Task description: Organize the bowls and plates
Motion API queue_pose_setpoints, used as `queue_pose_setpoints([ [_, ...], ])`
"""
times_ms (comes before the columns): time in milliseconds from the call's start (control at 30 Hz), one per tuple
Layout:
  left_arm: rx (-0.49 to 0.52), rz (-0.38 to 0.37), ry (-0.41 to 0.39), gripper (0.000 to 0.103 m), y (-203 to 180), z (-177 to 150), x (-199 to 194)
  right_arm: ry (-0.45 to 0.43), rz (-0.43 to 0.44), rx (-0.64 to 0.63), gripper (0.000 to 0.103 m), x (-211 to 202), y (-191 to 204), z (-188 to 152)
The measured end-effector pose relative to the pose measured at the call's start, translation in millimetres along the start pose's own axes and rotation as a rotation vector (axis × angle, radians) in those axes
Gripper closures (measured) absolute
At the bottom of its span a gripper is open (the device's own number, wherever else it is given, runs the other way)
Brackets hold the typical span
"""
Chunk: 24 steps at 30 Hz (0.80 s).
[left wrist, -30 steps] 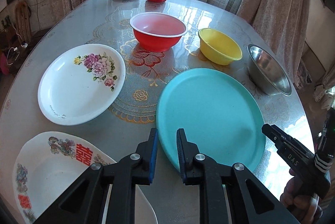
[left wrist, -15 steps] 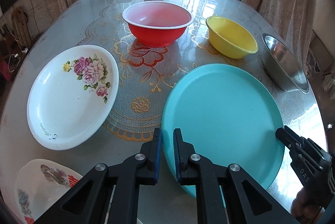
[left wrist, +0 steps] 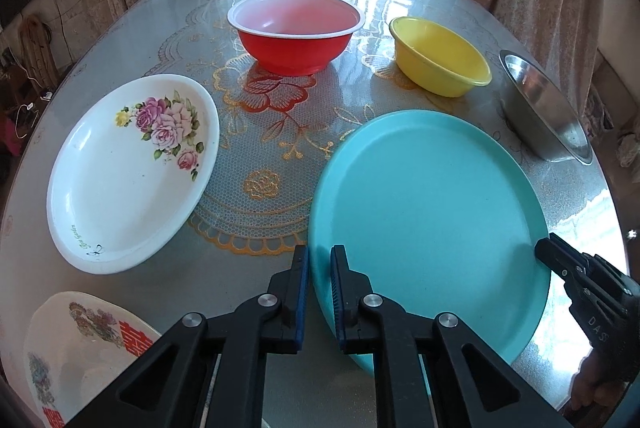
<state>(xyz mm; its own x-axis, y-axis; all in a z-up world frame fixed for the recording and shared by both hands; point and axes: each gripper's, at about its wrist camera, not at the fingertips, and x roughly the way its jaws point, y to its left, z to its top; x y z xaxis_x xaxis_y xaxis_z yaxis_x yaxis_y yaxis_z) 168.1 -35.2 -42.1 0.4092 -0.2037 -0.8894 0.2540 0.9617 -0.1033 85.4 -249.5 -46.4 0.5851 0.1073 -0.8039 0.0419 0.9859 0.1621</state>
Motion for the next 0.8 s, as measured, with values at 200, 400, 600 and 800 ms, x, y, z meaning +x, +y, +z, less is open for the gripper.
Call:
queue_pose_setpoints([
  [200,0.031,-0.027,-0.037,0.092,-14.9,-18.6,-15.9,0.006,0.044,0.058,0.089,-13.3,-20.4,-8.2],
  [400,0.055,-0.02,-0.027,0.092,-28.5,-39.0,-16.5,-0.002,0.021,0.061,0.089,-20.2,-27.1,-20.3],
  [600,0.06,-0.014,-0.035,0.091,-34.6,-51.8,-20.4,-0.006,-0.026,-0.009,0.089,-26.1,-21.6,-28.1],
  [800,0.05,-0.013,-0.044,0.09,-33.9,-54.6,-21.7,0.006,-0.026,0.006,0.086,-26.8,-22.7,-28.4],
])
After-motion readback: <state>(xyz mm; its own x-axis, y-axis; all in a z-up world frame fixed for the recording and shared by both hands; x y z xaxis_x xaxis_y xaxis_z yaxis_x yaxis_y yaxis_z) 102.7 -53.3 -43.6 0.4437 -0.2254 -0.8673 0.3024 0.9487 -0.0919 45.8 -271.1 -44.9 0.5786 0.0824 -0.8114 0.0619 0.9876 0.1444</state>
